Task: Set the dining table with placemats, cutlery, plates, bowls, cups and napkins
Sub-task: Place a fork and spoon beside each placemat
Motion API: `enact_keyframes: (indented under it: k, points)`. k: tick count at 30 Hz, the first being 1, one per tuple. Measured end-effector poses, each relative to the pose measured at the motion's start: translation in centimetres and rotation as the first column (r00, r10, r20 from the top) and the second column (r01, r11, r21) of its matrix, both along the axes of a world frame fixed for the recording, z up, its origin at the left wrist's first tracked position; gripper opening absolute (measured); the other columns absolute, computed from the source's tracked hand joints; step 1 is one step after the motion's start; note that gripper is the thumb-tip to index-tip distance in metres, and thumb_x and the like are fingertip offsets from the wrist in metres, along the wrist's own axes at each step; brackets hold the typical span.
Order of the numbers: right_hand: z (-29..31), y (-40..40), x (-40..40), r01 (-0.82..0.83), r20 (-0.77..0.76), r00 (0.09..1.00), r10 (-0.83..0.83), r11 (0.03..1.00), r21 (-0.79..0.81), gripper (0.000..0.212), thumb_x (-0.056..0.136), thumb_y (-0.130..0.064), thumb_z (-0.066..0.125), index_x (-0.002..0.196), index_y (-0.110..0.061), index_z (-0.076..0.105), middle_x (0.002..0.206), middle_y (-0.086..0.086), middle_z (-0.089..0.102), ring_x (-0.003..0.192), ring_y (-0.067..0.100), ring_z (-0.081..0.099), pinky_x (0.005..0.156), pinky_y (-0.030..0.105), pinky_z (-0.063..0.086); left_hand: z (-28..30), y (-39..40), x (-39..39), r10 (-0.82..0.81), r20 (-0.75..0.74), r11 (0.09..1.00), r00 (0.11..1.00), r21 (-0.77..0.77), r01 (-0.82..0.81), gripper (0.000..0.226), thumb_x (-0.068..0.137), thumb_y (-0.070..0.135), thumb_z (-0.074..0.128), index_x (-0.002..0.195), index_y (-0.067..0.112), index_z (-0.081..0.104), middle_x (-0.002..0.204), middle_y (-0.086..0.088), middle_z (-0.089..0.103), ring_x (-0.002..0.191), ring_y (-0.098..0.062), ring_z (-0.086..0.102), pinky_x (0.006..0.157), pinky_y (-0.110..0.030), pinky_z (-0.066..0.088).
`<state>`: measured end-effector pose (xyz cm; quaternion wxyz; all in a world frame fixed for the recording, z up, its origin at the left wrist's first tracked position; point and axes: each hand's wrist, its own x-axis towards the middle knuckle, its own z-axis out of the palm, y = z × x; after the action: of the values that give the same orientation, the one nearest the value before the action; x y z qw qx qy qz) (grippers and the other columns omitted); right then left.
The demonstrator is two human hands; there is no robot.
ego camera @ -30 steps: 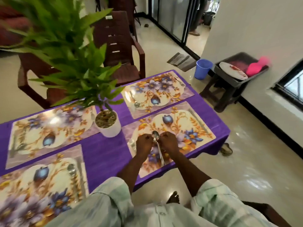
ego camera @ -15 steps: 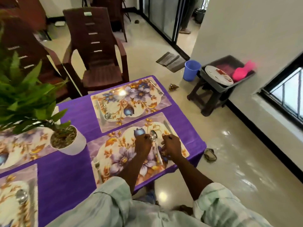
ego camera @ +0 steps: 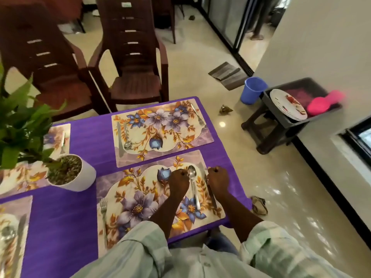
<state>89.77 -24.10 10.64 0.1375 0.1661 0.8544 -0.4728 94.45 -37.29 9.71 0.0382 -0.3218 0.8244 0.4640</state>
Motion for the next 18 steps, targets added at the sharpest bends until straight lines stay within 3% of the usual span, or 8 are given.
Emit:
enact_keyframes:
  k: [5,7,10,13,18]
  points:
    - [0.2,0.8,-2.3,-0.147,0.016,0.989,0.147,0.989,0.005,0.029,0.083,-0.026,0.056,0.059,-0.010,0.057,0.062,0.009,0.065,0.064,0.033,0.064,0.061,0.043,0.052,-1.5,1.4,0.4,0.125,0.013,0.991,0.992,-0.046,-0.125,0.032,0.087,0.025,0.043,0.087,0.006,0.069,0.086,-0.013,0.070,0.082,-0.030,0.067,0.075,-0.040,0.054]
    - [0.8,1.5,-3.3,-0.198,0.034,0.980,0.198,0.980,-0.015,0.032,0.087,-0.024,0.058,0.058,-0.011,0.056,0.059,0.007,0.062,0.059,0.028,0.060,0.058,0.037,0.047,-1.7,2.3,0.2,0.158,0.042,0.985,0.987,-0.078,-0.154,0.029,0.091,0.021,0.047,0.087,0.003,0.068,0.088,-0.017,0.069,0.086,-0.032,0.065,0.076,-0.039,0.048]
    - [0.9,2.7,-4.5,-0.278,0.034,0.960,0.278,0.960,0.017,0.031,0.090,-0.024,0.057,0.061,-0.013,0.058,0.069,0.012,0.067,0.068,0.030,0.064,0.063,0.037,0.047,-1.4,3.6,-0.1,0.210,0.030,0.969,0.977,-0.136,-0.204,0.029,0.092,0.024,0.050,0.092,0.003,0.070,0.095,-0.017,0.069,0.093,-0.032,0.062,0.078,-0.038,0.041]
    - [0.3,3.9,-4.9,-0.302,0.042,0.952,0.302,0.953,-0.007,0.034,0.088,-0.024,0.054,0.055,-0.015,0.051,0.068,0.015,0.066,0.068,0.035,0.066,0.065,0.046,0.055,-1.7,4.4,0.2,0.241,0.039,0.952,0.970,-0.206,-0.228,0.024,0.095,0.020,0.055,0.088,0.003,0.071,0.091,-0.017,0.069,0.089,-0.030,0.061,0.072,-0.034,0.034]
    - [1.4,4.6,-5.3,-0.286,0.030,0.957,0.288,0.957,-0.045,0.031,0.091,-0.021,0.056,0.060,-0.013,0.057,0.070,0.015,0.067,0.069,0.033,0.066,0.066,0.042,0.054,-1.9,4.6,-0.2,0.247,0.015,0.952,0.969,-0.191,-0.240,0.021,0.095,0.021,0.055,0.091,0.007,0.071,0.089,-0.011,0.068,0.084,-0.024,0.060,0.075,-0.029,0.038]
